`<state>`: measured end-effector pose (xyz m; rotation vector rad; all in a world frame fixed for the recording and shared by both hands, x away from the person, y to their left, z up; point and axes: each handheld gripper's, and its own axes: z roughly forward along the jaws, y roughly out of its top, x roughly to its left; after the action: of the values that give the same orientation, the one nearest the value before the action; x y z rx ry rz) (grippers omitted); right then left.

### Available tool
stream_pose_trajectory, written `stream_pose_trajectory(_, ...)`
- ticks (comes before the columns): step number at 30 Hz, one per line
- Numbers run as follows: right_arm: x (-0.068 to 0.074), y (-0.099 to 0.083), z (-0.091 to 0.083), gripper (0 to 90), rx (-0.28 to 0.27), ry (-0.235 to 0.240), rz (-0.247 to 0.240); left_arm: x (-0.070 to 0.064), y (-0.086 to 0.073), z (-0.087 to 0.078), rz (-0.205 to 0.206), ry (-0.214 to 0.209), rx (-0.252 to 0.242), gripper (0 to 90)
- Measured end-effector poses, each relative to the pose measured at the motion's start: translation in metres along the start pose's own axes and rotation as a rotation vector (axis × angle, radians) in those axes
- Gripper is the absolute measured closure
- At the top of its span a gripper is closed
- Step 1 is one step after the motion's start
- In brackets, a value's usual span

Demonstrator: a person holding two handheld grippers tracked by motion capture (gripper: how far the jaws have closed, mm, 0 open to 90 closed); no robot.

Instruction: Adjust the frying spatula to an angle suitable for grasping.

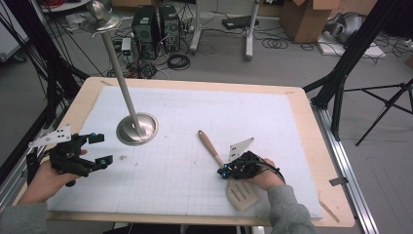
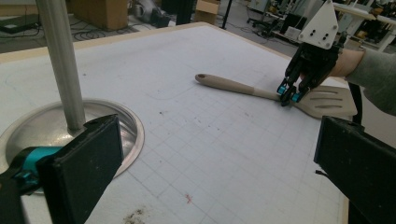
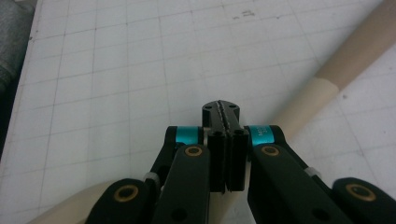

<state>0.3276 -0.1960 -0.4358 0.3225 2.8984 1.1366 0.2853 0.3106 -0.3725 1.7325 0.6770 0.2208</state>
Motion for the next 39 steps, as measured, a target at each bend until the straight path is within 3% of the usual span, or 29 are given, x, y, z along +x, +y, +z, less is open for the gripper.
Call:
stream_pose_trajectory(8,0.001,-0.006,-0.006,90.0,0.002,-0.007,0.02,0.0,0.0,0.001,-0.001,-0.006,0.0,1.8)
stream_pose_trajectory(25,-0.001,-0.011,-0.016,90.0,0.022,-0.012,0.009,0.001,-0.001,0.001,-0.004,-0.002,0.003,1.8)
stream_pose_trajectory(30,-0.003,0.0,-0.025,90.0,-0.104,-0.09,0.028,0.0,-0.001,0.0,-0.002,0.005,0.004,1.8)
stream_pose_trajectory(32,-0.005,0.006,-0.025,90.0,-0.12,-0.123,0.03,0.0,-0.002,-0.001,-0.004,0.008,0.007,1.8)
stream_pose_trajectory(36,-0.012,0.016,-0.016,90.0,-0.106,-0.186,0.035,0.0,-0.004,-0.003,-0.007,0.013,0.006,1.8)
stream_pose_trajectory(39,-0.018,0.017,-0.008,90.0,-0.079,-0.213,0.069,-0.001,-0.005,-0.007,-0.01,0.021,0.004,1.8)
